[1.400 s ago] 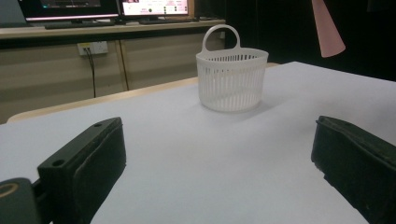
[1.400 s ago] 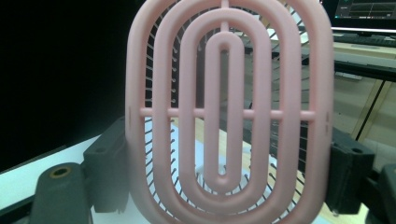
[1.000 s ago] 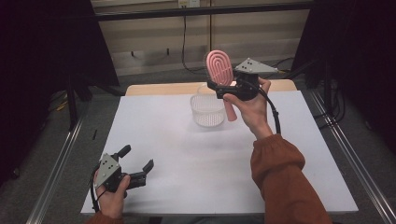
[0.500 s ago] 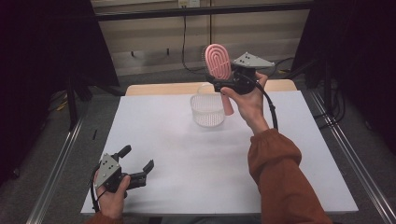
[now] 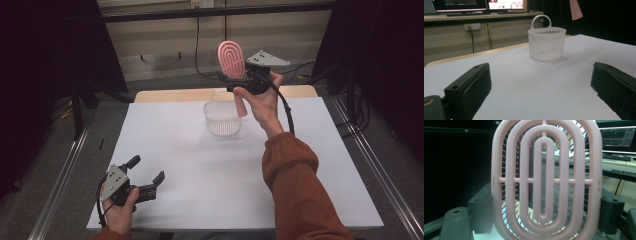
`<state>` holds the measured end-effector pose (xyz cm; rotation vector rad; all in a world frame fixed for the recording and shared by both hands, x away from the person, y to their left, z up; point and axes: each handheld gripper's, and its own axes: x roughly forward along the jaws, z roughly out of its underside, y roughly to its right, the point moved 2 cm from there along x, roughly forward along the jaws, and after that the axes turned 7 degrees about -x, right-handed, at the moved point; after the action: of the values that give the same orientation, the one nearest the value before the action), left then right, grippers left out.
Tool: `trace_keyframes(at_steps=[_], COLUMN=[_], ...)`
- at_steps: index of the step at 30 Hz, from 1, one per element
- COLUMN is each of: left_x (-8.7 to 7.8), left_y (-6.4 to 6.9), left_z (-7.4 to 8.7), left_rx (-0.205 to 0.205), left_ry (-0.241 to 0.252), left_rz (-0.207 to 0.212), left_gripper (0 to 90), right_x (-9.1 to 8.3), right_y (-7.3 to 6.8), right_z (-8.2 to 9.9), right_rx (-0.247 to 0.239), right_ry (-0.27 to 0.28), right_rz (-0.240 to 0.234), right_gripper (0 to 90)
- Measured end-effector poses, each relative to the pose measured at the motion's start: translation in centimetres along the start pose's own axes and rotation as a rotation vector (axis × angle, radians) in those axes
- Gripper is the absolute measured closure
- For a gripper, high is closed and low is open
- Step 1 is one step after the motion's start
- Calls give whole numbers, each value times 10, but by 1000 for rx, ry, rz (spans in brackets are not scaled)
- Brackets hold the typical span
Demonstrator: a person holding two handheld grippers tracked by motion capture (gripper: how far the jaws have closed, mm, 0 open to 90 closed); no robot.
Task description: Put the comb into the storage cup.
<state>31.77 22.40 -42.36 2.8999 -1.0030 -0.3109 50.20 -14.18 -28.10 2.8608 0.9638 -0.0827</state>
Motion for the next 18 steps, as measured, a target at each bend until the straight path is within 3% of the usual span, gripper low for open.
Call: trace_keyframes(at_steps=[7,18], left_x=[0,-1], left_y=[0,0], left_z=[0,0], left_rx=[-2,-4], left_ry=[2,6], left_rz=[3,6], left_gripper=[32,32], right_x=[12,35], right_y=[6,9], right_z=[5,14], right_rx=[6,-18], right_ry=[5,-12], right_rz=[35,26], right_gripper=[194,194])
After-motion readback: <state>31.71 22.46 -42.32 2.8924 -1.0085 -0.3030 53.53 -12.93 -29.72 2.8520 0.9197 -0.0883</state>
